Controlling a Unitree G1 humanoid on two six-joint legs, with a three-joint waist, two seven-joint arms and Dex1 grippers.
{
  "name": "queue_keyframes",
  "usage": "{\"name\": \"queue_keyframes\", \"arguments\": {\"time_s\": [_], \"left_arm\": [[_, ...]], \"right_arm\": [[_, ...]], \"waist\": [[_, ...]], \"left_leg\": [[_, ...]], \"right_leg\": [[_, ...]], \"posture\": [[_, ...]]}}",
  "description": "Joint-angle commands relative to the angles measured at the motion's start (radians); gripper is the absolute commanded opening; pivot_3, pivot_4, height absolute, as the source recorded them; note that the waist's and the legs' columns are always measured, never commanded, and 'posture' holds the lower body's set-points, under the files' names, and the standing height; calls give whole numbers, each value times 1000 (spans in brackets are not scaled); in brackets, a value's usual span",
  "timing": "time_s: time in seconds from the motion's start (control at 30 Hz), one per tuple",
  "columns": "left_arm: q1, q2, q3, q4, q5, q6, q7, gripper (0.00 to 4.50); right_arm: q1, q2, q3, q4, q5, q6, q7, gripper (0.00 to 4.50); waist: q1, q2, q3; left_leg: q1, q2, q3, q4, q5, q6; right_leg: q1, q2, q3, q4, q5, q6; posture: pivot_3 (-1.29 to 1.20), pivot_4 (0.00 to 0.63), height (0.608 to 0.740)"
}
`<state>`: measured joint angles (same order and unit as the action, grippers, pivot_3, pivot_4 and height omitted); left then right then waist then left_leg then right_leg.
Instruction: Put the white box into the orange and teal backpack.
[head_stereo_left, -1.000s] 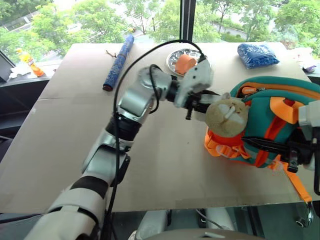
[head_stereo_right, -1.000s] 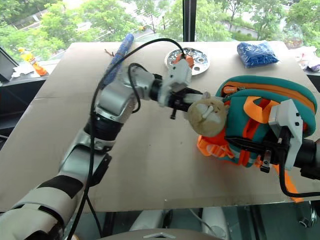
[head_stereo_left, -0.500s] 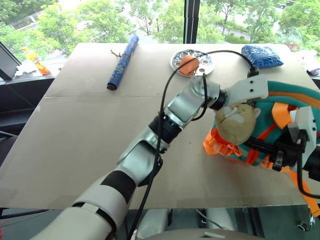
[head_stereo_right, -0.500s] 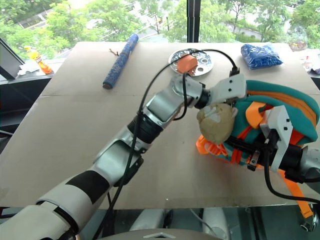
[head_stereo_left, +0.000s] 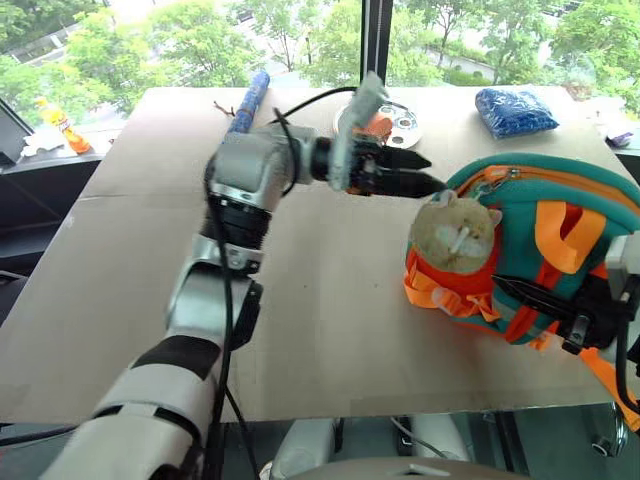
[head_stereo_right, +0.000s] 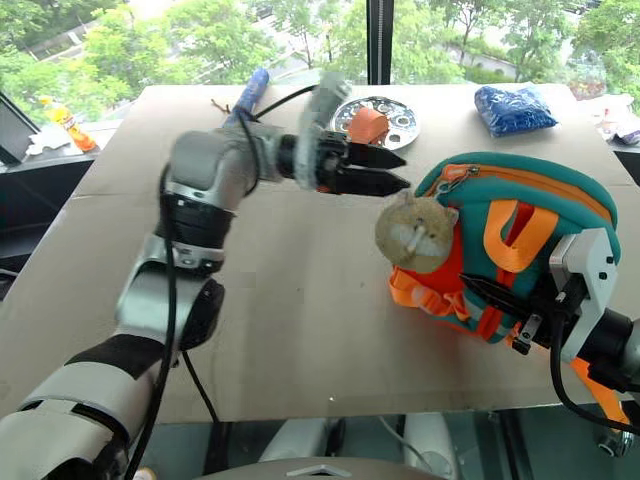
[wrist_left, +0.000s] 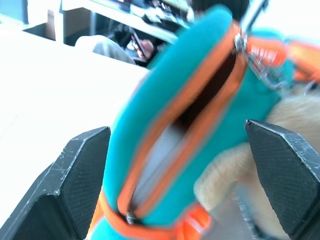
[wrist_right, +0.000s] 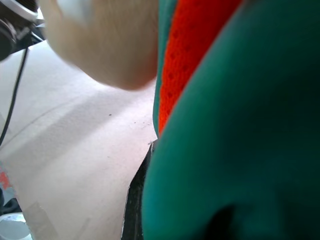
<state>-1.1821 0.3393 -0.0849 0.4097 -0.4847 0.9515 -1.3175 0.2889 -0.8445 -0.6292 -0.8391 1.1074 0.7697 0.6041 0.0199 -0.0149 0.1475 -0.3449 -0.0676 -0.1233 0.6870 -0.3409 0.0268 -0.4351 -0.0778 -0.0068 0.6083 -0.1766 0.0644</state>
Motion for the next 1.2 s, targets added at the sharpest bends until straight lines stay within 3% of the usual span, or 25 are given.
{"name": "queue_keyframes", "arguments": {"time_s": [0.03,0.1,0.23,0.33,0.43,0.53,0.63,0.67,0.7,0.73,0.77,0.9,1.03,1.2], "left_arm": [[-23,38,112,-3,-153,179,-28,4426],[12,78,119,-65,-209,246,-58,4426],[160,132,-6,-370,-247,236,-80,4426],[185,94,-41,-428,-265,234,-43,4426],[199,56,-127,-429,-188,159,14,4426],[200,-15,-137,-399,-169,131,100,4426],[205,-46,-129,-391,-172,121,135,3112],[205,-58,-113,-388,-184,132,150,2973],[204,-69,-99,-383,-196,143,166,2254],[206,-76,-90,-379,-199,147,182,2087],[210,-79,-88,-376,-197,146,191,1387],[219,-50,-70,-373,-186,121,208,137],[220,23,3,-294,-162,85,239,48],[281,109,-31,-181,-69,-15,253,48]], "right_arm": [[-6,-9,-24,5,-3,-30,1,0],[-17,-16,-14,15,-10,-33,2,0],[-54,-33,11,36,-10,-33,0,0],[-77,-42,28,51,-15,-32,2,0],[-108,-50,46,65,-11,-28,-2,0],[-127,-53,62,65,-9,-25,-7,0],[-135,-52,71,58,-6,-21,-15,0],[-135,-51,71,57,-5,-20,-17,0],[-134,-50,72,55,-5,-20,-19,0],[-132,-48,73,54,-5,-20,-21,0],[-131,-47,73,54,-6,-21,-23,0],[-144,-36,67,62,-18,-36,-44,0],[-219,-3,40,121,-44,-62,-133,0],[-295,12,33,216,-79,-43,-226,0]], "waist": [[-3,0,0],[-10,0,0],[-22,1,0],[0,0,0],[0,0,0],[-3,0,0],[-5,0,0],[-7,0,0],[-7,0,0],[-6,0,0],[-6,0,0],[-4,0,0],[-12,1,0],[-8,1,-1]], "left_leg": [[0,0,0,0,0,0],[0,0,0,0,0,0],[1,1,1,-1,0,0],[0,0,1,0,0,0],[1,0,0,1,0,0],[2,0,1,1,0,0],[1,0,1,1,0,0],[1,0,1,1,0,0],[2,1,2,0,0,0],[2,1,2,0,0,0],[1,1,2,0,0,0],[1,0,2,0,0,0],[2,1,3,0,0,0],[4,0,4,0,0,0]], "right_leg": [[0,0,0,0,0,0],[0,0,0,0,0,0],[-1,0,1,0,0,0],[0,-1,1,0,0,0],[1,-1,1,0,0,0],[2,-1,2,0,0,0],[1,-1,2,0,0,0],[1,-1,2,0,0,0],[1,-1,2,0,0,0],[1,-1,2,0,0,0],[1,-1,2,0,0,0],[1,-1,2,0,0,0],[1,-1,2,1,0,0],[1,0,3,1,0,0]], "posture": [[0,150,731],[0,150,731],[0,150,731],[0,150,731],[0,150,731],[0,150,731],[0,150,731],[0,150,731],[0,150,731],[0,150,731],[0,150,731],[0,150,731],[0,150,731],[0,150,731]]}}
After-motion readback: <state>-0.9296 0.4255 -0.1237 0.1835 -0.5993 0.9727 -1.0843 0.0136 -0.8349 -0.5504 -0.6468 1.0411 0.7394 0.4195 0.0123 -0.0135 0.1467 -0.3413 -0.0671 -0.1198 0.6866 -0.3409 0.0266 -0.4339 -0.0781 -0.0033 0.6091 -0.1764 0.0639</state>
